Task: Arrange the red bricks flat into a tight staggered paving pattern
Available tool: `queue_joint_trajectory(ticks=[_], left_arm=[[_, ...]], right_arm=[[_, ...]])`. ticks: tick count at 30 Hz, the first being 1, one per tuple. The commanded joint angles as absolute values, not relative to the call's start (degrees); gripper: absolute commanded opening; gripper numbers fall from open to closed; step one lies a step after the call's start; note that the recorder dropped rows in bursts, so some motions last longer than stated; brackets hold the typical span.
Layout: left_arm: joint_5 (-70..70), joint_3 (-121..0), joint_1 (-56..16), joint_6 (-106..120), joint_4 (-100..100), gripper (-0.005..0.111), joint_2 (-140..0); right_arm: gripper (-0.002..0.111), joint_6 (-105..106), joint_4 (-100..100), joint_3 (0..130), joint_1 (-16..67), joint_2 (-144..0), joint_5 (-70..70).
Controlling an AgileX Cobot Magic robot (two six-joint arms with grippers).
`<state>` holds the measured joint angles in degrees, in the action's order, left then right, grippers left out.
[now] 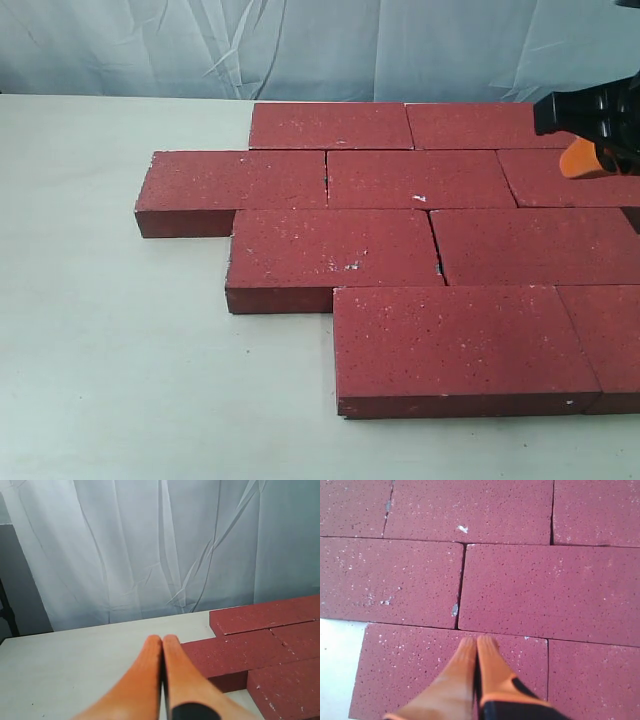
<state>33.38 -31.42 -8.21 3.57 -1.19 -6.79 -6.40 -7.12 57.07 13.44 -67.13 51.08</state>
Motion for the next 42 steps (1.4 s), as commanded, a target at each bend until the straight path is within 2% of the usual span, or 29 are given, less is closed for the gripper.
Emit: queue_joint_trajectory(ticks=[1,28,38,42], left_arm=[[35.04,-31.17,-8.70,3.75,-1.24,0.000,-4.92],[34.79,-31.10,-8.70,3.75,0.00,0.000,-3.58],[39.61,-30.92,-3.77,3.64,1.05,0.000,0.00],[36.19,-25.63,-3.27,3.64,1.59,0.000,0.00]], right_arm=[[-0.001,-6.50,-6.73,56.70,13.16,-66.74,50.25],[-0.001,-6.50,-6.84,56.70,13.16,-66.74,49.10],[-0.001,-6.50,-6.84,56.70,13.16,-66.74,49.00],[-0.001,-6.50,-6.84,56.70,13.16,-66.74,49.00]])
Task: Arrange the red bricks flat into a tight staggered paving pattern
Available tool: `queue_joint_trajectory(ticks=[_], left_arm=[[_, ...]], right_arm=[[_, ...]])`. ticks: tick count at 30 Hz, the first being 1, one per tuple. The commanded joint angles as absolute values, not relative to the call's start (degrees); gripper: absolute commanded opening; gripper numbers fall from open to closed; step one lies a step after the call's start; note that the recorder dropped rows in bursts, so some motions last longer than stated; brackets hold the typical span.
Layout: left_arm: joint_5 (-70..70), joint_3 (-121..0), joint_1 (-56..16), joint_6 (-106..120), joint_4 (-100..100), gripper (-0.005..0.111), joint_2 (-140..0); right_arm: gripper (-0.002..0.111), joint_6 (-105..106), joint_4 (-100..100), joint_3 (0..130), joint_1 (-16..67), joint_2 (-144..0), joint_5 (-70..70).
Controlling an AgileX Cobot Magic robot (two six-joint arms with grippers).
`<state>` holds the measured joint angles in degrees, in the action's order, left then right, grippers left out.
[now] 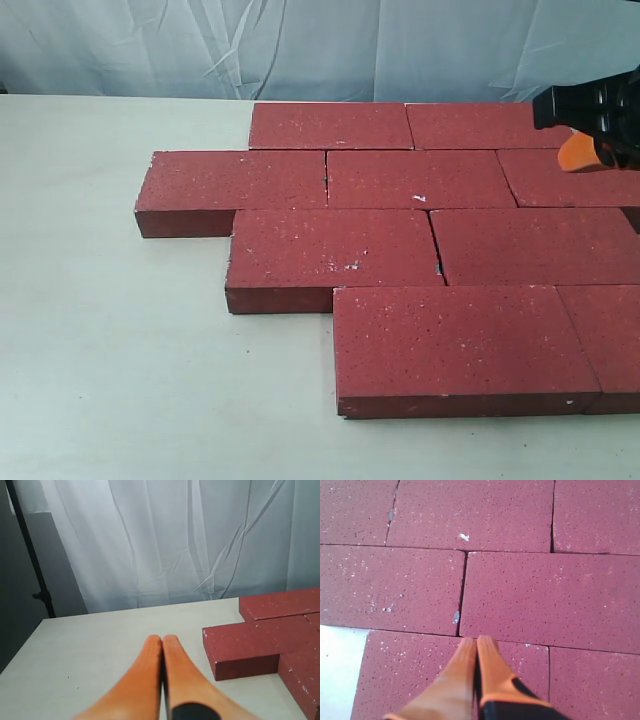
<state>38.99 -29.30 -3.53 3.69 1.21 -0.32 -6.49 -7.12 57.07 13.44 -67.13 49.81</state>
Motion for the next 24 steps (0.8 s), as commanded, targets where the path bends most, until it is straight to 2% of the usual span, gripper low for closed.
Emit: queue_joint_trajectory(ticks=[1,6,12,24], left_arm=[[32.44,-22.46,-3.27,3.64,0.57,0.000,0.00],[21.93,-11.74,-3.27,3.64,-0.84,0.000,0.00],[19.27,-3.17,-3.27,3.64,-0.39,0.000,0.00],[19.02,0.00,-3.27,3.64,-0.35,0.000,0.00]], right_arm=[[-0.001,-6.50,-7.34,56.70,13.16,-66.74,48.99],[-0.001,-6.50,-8.07,56.70,13.16,-66.74,48.99],[-0.001,-6.50,-8.08,56.70,13.16,-66.74,49.10],[-0.001,-6.50,-8.08,56.70,13.16,-66.74,49.10]])
